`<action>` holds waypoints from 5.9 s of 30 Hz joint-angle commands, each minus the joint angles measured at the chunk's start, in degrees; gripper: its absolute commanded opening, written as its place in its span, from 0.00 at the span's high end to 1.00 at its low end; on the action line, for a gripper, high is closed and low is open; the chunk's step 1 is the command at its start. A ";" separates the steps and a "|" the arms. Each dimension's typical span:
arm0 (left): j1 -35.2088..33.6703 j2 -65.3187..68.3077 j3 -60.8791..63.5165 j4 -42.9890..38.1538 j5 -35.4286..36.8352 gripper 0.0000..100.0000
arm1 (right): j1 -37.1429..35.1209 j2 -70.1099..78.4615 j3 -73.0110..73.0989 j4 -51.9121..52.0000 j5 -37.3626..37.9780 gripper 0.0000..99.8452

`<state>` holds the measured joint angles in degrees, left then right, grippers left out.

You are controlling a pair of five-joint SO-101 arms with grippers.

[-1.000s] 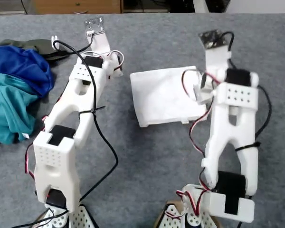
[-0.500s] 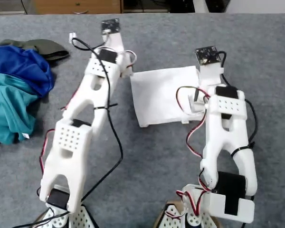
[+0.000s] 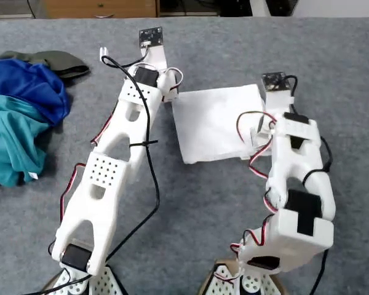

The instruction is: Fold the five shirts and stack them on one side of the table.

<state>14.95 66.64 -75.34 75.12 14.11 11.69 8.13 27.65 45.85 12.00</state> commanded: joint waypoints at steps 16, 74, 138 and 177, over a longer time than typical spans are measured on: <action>7.47 -0.48 -7.91 5.01 0.26 0.98 | 1.27 0.13 -2.51 0.18 0.09 1.00; -4.66 -63.78 61.98 12.22 -9.67 0.98 | 16.75 -52.79 9.71 31.12 13.63 0.99; -26.81 -100.18 118.95 -3.25 -24.97 0.98 | -10.42 14.37 -19.65 12.84 -49.76 0.78; -26.81 -100.18 116.92 -4.92 -24.97 0.98 | 26.86 17.71 -41.63 21.80 -26.90 0.95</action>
<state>-11.25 -32.79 45.01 70.64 -10.77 37.63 25.98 -11.65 68.18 -16.66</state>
